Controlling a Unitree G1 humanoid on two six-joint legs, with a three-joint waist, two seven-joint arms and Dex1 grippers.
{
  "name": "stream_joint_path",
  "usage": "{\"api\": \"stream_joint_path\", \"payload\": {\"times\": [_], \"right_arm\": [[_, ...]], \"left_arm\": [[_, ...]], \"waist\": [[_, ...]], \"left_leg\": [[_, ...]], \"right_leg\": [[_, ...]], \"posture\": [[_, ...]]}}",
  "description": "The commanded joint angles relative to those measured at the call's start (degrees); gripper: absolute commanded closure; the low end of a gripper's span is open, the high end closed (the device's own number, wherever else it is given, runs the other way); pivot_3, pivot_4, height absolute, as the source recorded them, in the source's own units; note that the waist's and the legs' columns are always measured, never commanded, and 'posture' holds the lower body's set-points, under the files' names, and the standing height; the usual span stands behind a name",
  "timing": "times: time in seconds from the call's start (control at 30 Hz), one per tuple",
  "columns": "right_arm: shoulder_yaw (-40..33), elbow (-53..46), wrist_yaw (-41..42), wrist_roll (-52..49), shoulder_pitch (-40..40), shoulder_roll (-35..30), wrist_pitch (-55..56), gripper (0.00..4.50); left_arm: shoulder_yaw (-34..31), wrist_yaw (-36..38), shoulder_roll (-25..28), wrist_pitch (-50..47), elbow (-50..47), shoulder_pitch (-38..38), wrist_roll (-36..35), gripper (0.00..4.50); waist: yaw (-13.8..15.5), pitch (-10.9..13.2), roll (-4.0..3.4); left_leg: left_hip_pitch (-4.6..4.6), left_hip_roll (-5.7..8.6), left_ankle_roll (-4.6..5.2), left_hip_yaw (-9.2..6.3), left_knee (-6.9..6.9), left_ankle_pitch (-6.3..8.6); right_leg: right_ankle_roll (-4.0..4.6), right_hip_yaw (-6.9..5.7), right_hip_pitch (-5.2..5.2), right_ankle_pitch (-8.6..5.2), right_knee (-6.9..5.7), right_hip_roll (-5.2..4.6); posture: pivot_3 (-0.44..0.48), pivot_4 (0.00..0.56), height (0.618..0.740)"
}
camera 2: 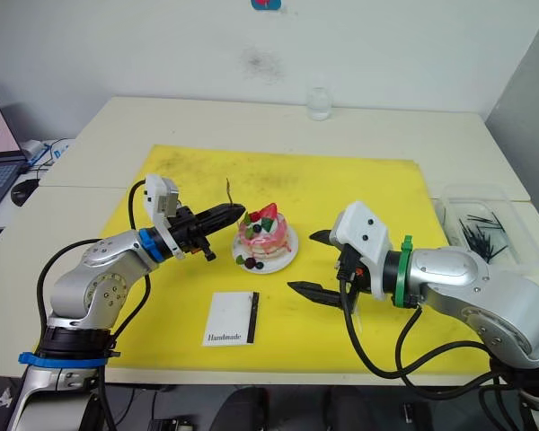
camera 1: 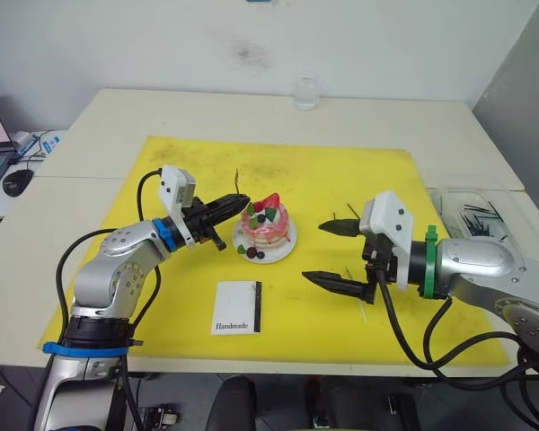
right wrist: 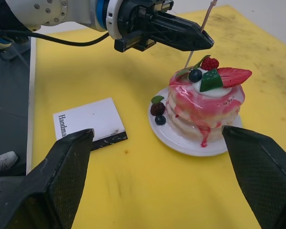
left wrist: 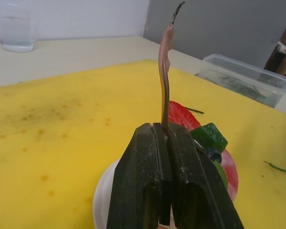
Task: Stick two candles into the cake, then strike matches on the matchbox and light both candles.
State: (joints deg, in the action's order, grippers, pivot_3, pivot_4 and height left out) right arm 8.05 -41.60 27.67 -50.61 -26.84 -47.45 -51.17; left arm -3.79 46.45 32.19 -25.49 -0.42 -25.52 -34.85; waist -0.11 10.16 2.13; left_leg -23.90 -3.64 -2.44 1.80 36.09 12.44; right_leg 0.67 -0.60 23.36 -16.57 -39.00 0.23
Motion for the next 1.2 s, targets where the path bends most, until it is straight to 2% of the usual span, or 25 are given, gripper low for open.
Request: {"api": "stream_joint_path", "payload": {"times": [0.03, 0.7, 1.2], "right_arm": [[-1.55, -1.74, 0.58, 0.44, -0.18, 0.52, -0.13, 0.03], [-2.24, -2.00, 2.16, 2.04, 1.24, 0.84, -0.91, 0.03], [-2.20, -1.70, 2.56, 2.76, 0.82, 1.47, -1.63, 0.03]], "left_arm": [[-0.42, -0.21, -1.39, 1.33, -1.18, -1.21, 1.01, 4.50], [-3.30, 0.81, -1.52, -4.65, -4.83, -2.61, -1.74, 4.50], [-2.74, 2.33, -1.33, -0.53, -3.04, -0.62, 2.73, 4.50]], "waist": [[0.00, 0.00, 0.00], [-0.01, -0.01, 0.01], [-0.01, -0.01, 0.01]], "left_leg": [[0.00, 0.00, 0.00, 0.00, 0.01, 0.00], [0.02, 0.02, 0.00, -0.02, 0.07, 0.00], [0.04, 0.02, 0.00, -0.02, 0.11, 0.00]], "right_leg": [[-0.01, -0.01, 0.00, 0.00, 0.00, 0.00], [-0.04, 0.00, -0.04, 0.03, -0.03, 0.08], [-0.03, 0.00, -0.05, 0.04, -0.08, 0.17]], "posture": [[0.000, 0.150, 0.740], [0.000, 0.150, 0.740], [0.000, 0.150, 0.740]]}}
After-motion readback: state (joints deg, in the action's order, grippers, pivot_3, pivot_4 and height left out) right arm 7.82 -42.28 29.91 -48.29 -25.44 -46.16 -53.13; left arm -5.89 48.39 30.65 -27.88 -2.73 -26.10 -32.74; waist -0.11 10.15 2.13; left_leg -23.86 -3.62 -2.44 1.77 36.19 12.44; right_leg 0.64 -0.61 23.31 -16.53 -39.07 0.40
